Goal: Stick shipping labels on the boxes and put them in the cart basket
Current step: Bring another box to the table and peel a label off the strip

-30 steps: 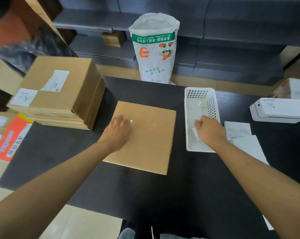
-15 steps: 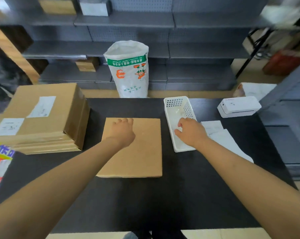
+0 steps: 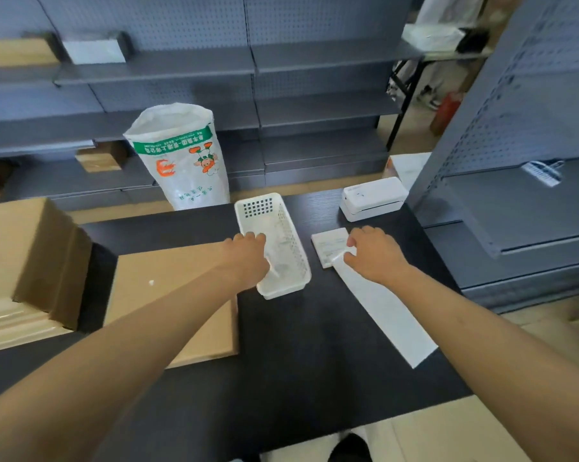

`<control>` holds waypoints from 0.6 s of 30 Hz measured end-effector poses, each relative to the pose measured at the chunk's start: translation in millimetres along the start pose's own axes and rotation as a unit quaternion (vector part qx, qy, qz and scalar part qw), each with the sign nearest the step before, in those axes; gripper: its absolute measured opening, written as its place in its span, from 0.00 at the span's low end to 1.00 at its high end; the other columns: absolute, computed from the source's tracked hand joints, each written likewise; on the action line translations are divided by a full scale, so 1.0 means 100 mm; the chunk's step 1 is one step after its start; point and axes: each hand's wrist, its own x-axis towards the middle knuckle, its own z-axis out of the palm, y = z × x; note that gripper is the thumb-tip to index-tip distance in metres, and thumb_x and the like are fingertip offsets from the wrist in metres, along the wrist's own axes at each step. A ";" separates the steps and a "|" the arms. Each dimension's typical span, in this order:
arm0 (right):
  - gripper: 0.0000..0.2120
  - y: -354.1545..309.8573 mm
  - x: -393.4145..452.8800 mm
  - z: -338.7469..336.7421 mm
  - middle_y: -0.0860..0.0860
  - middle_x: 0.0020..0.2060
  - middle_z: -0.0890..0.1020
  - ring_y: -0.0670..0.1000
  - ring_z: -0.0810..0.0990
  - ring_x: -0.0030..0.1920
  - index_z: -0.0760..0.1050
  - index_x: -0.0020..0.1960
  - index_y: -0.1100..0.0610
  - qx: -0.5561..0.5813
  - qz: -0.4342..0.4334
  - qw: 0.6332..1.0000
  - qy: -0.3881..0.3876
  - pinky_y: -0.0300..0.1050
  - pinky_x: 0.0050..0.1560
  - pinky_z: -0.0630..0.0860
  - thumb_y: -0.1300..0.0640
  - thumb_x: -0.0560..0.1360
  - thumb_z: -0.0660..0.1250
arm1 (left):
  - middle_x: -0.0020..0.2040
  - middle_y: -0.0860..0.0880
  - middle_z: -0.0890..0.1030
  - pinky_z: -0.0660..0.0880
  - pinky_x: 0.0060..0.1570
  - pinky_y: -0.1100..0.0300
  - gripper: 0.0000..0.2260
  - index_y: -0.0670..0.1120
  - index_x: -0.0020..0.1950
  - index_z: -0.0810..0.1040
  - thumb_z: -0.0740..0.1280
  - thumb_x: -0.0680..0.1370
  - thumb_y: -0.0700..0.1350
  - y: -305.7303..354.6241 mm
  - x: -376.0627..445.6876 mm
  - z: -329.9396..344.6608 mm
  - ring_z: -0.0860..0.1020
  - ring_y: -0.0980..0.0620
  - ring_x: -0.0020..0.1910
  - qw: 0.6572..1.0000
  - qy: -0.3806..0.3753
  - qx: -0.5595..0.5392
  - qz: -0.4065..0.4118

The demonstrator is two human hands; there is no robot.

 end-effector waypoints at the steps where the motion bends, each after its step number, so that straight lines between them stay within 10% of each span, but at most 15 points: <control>1: 0.14 0.15 0.00 -0.02 0.53 0.57 0.76 0.54 0.75 0.56 0.72 0.59 0.54 0.002 -0.002 1.000 -0.004 0.49 0.57 0.72 0.48 0.76 0.63 | 0.63 0.45 0.73 0.68 0.60 0.50 0.19 0.46 0.69 0.65 0.59 0.79 0.47 0.12 0.03 0.01 0.72 0.44 0.60 1.000 -0.002 -0.003 -0.003; 18: 0.10 1.32 0.14 0.07 0.53 0.53 0.77 0.54 0.75 0.52 0.74 0.55 0.56 0.046 -0.036 0.995 -0.083 0.49 0.53 0.72 0.53 0.77 0.62 | 0.62 0.45 0.74 0.69 0.58 0.52 0.19 0.44 0.69 0.68 0.59 0.79 0.47 1.43 0.34 0.31 0.72 0.44 0.59 0.999 -0.008 -0.032 0.007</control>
